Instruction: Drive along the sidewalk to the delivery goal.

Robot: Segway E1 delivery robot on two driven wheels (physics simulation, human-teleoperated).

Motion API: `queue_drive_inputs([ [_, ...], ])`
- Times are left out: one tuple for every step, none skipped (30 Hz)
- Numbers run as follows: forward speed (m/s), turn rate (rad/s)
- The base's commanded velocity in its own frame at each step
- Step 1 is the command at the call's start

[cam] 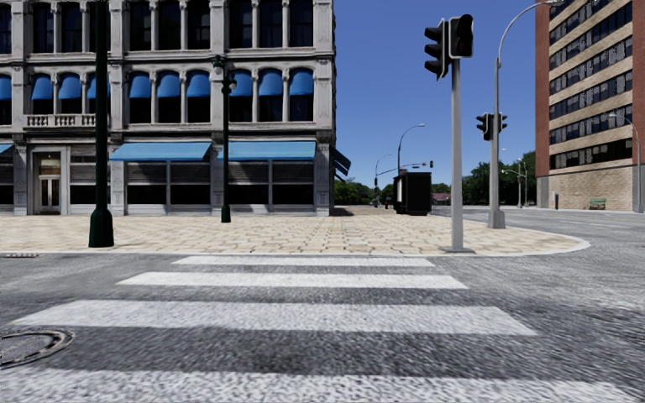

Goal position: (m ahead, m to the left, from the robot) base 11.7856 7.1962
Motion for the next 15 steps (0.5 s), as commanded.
queue_drive_inputs([
  [1.75,0.00],
  [1.76,0.00],
  [1.76,0.00],
  [1.76,0.00],
  [1.76,0.00],
  [1.76,0.00],
  [1.76,0.00],
  [1.76,0.00],
  [1.76,0.00],
  [1.76,0.00],
  [1.76,0.00],
  [1.76,0.00],
  [1.76,0.00],
  [1.76,0.00],
  [1.76,0.00],
])
